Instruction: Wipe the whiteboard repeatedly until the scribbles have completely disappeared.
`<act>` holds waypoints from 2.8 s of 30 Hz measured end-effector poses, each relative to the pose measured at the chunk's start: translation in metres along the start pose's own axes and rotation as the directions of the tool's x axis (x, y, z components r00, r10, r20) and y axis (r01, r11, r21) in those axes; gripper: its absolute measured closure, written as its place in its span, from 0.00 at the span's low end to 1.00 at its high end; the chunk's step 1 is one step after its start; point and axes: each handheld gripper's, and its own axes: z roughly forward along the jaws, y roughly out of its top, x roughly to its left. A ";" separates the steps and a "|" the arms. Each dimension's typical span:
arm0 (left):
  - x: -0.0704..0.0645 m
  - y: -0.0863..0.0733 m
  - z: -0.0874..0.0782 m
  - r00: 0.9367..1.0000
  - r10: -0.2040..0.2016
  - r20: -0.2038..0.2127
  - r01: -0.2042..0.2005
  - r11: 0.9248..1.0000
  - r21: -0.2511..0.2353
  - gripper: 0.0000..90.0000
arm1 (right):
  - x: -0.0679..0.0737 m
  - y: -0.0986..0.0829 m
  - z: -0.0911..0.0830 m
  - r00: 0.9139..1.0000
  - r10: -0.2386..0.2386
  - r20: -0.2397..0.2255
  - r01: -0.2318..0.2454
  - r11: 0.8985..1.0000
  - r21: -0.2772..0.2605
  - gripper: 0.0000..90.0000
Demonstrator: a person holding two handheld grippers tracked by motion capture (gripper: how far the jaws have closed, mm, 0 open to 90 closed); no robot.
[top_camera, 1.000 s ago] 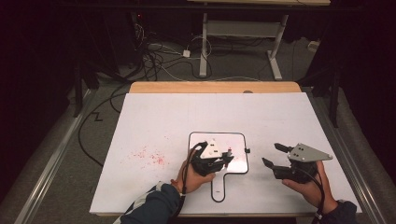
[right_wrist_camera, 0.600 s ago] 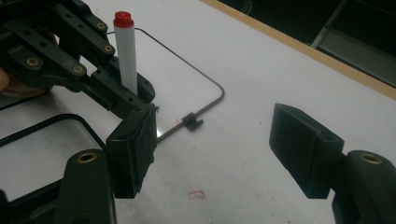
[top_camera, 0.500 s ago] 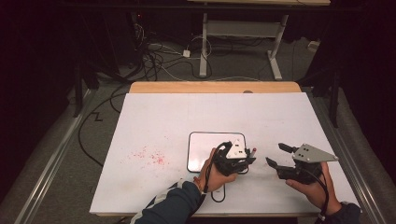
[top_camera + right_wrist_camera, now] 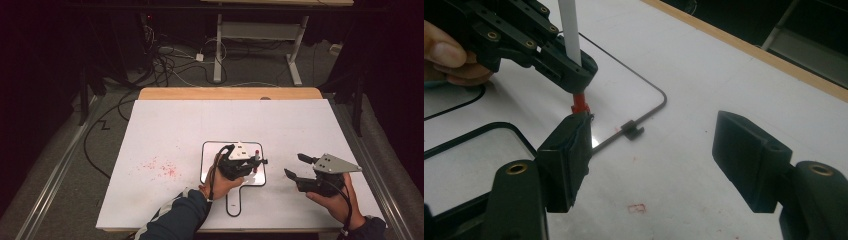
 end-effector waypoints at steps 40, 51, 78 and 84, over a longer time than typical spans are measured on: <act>-0.011 0.002 -0.001 0.999 0.023 0.037 -0.026 0.997 0.073 0.87 | 0.002 0.001 0.001 1.000 -0.013 0.004 0.013 1.000 0.007 0.37; 0.000 0.005 -0.015 1.000 0.015 -0.012 -0.013 0.990 0.141 0.87 | 0.002 -0.001 -0.003 1.000 -0.003 0.014 0.003 1.000 0.009 0.37; 0.005 0.025 0.021 1.000 0.016 0.010 -0.017 0.991 0.130 0.87 | 0.002 -0.001 -0.001 1.000 -0.015 0.004 0.015 1.000 0.011 0.37; 0.005 0.015 0.005 1.000 0.024 0.002 -0.024 0.987 0.161 0.87 | 0.002 -0.001 -0.003 1.000 -0.014 0.009 0.014 1.000 0.008 0.37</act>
